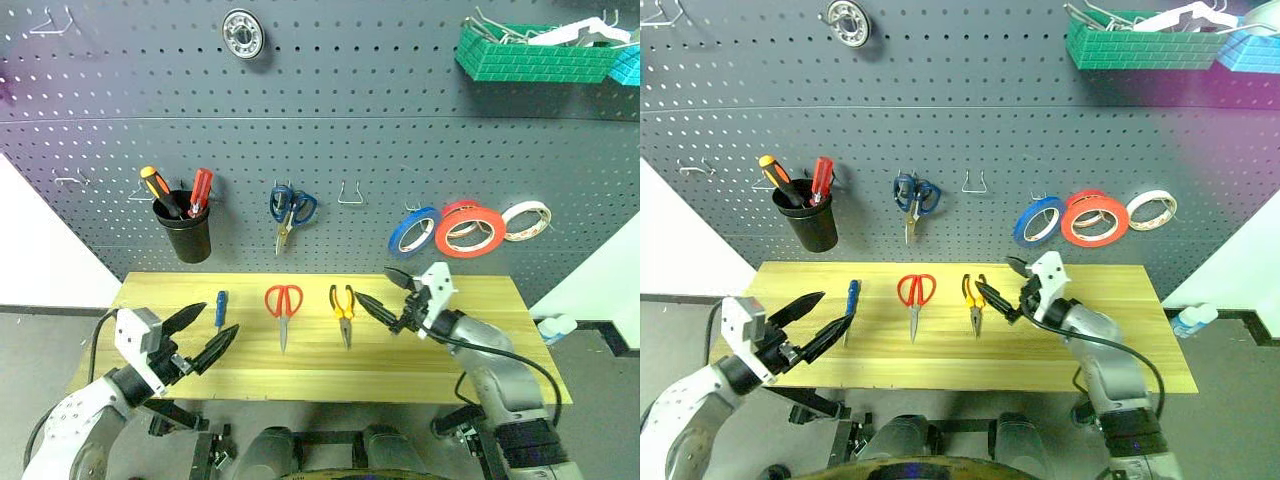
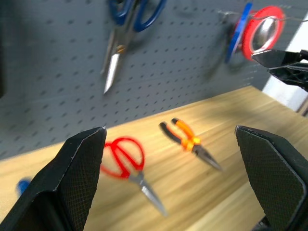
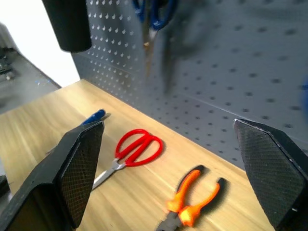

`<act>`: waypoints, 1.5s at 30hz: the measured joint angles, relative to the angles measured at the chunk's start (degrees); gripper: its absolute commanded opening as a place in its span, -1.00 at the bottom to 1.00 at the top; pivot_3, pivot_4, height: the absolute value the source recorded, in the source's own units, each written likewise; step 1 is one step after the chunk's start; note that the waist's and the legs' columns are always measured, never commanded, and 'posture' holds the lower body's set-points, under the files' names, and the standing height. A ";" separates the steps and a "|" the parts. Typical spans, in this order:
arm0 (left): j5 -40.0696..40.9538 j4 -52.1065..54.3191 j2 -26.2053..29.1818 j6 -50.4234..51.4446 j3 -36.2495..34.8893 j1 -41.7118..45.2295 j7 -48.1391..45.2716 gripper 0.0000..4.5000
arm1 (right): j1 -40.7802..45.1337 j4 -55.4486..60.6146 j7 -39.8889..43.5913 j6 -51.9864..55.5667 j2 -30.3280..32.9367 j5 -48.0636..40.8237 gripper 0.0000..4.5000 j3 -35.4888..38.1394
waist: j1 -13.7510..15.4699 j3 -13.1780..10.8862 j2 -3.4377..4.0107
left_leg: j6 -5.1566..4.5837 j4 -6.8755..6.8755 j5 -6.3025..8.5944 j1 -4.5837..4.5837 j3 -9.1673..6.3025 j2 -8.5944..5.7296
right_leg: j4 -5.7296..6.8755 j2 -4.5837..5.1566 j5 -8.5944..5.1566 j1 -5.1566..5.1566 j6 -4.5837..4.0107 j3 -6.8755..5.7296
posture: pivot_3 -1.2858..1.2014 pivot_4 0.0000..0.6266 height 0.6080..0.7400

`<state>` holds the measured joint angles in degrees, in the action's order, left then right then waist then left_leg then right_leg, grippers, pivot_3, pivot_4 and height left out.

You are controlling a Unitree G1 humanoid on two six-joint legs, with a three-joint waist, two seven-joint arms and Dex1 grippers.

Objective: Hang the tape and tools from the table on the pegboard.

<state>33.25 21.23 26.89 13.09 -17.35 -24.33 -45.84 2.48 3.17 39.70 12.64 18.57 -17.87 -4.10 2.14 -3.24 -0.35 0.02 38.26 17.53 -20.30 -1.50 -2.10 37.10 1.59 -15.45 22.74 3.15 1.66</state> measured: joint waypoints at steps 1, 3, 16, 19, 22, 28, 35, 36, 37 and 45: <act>0.06 0.53 -0.02 0.00 -0.23 -0.70 0.11 1.00 | 0.08 0.00 -0.59 0.60 -0.12 0.85 1.00 -0.75 | 0.27 0.00 -0.01 | 0.00 0.00 0.00 -0.02 0.00 0.00 | -0.02 0.01 -0.01 0.00 -0.02 0.00 | 0.13 -0.99 0.91; 0.29 1.64 -0.04 0.03 -0.82 -2.22 0.35 1.00 | 0.57 -0.02 -2.26 2.23 -0.76 2.08 1.00 -1.97 | 0.48 0.01 -0.03 | 0.00 0.00 0.00 -0.03 0.00 0.00 | -0.02 0.01 -0.02 0.00 -0.03 -0.01 | 0.14 -0.97 0.91; 1.94 4.38 0.08 0.16 -2.24 -5.58 0.94 1.00 | 6.11 -5.00 -14.70 20.76 -6.09 9.86 1.00 -7.33 | 0.25 -0.55 -0.15 | -0.01 -0.06 0.01 -0.08 -0.02 0.02 | -0.02 0.01 -0.14 0.10 -0.19 -0.01 | 0.16 -0.81 0.91; 2.43 5.34 0.32 0.46 -2.77 -6.95 0.90 1.00 | 7.22 -5.08 -16.69 24.74 -7.27 10.29 1.00 -7.45 | 0.22 -1.06 -0.17 | -0.01 -0.06 0.01 -0.10 -0.02 0.02 | -0.03 0.01 -0.15 0.12 -0.20 -0.01 | 0.16 -0.78 0.91; 3.21 6.02 0.63 1.17 -3.94 -7.78 0.90 1.00 | 8.53 -5.35 -18.40 28.87 -9.13 10.34 1.00 -7.50 | 0.20 -1.54 -0.23 | -0.01 -0.10 0.01 -0.16 -0.03 0.02 | -0.03 0.02 -0.17 0.21 -0.21 -0.01 | 0.16 -0.77 0.91; 7.13 8.33 -0.22 1.55 -6.13 -8.66 1.17 1.00 | 12.56 -10.81 -20.64 32.17 -13.27 10.24 1.00 -7.16 | 0.18 -2.16 -0.23 | -0.03 -0.12 0.02 -0.37 -0.02 0.02 | -0.04 0.02 -0.18 0.41 -0.20 -0.03 | 0.17 -0.73 0.91; 10.37 8.97 -1.39 0.94 -8.96 -9.29 0.84 1.00 | 16.98 -17.35 -22.47 32.45 -15.16 10.54 1.00 -6.23 | 0.20 -2.86 -0.21 | -0.04 -0.13 0.02 -0.52 -0.04 0.02 | -0.05 0.04 -0.18 0.53 -0.20 -0.09 | 0.18 -0.71 0.91; 10.87 9.06 -1.56 0.80 -9.15 -9.26 0.81 1.00 | 17.36 -17.98 -22.81 32.34 -15.22 10.83 1.00 -6.23 | 0.20 -2.90 -0.22 | -0.04 -0.13 0.02 -0.57 -0.04 0.02 | -0.06 0.04 -0.18 0.57 -0.20 -0.09 | 0.18 -0.71 0.91; 11.31 9.27 -1.96 0.32 -9.47 -9.22 0.80 1.00 | 17.79 -18.85 -23.37 32.01 -15.25 11.04 1.00 -6.22 | 0.18 -2.91 -0.24 | -0.04 -0.13 0.02 -0.61 -0.04 0.02 | -0.07 0.04 -0.18 0.60 -0.20 -0.09 | 0.18 -0.70 0.91; 13.68 10.43 -2.52 -1.30 -11.14 -9.16 -0.22 1.00 | 20.33 -25.02 -27.63 31.57 -15.92 13.07 1.00 -4.76 | 0.14 -3.15 -0.20 | -0.04 -0.13 0.02 -0.98 -0.06 0.02 | -0.09 0.05 -0.16 0.93 -0.21 -0.14 | 0.18 -0.67 0.91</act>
<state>46.93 31.66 24.36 11.79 -28.50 -33.49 -46.06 22.82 -21.86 12.08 44.21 2.66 -4.80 -8.85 2.29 -6.39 -0.55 -0.02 38.13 17.55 -21.28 -1.57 -2.09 37.01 1.64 -15.62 23.67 2.94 1.52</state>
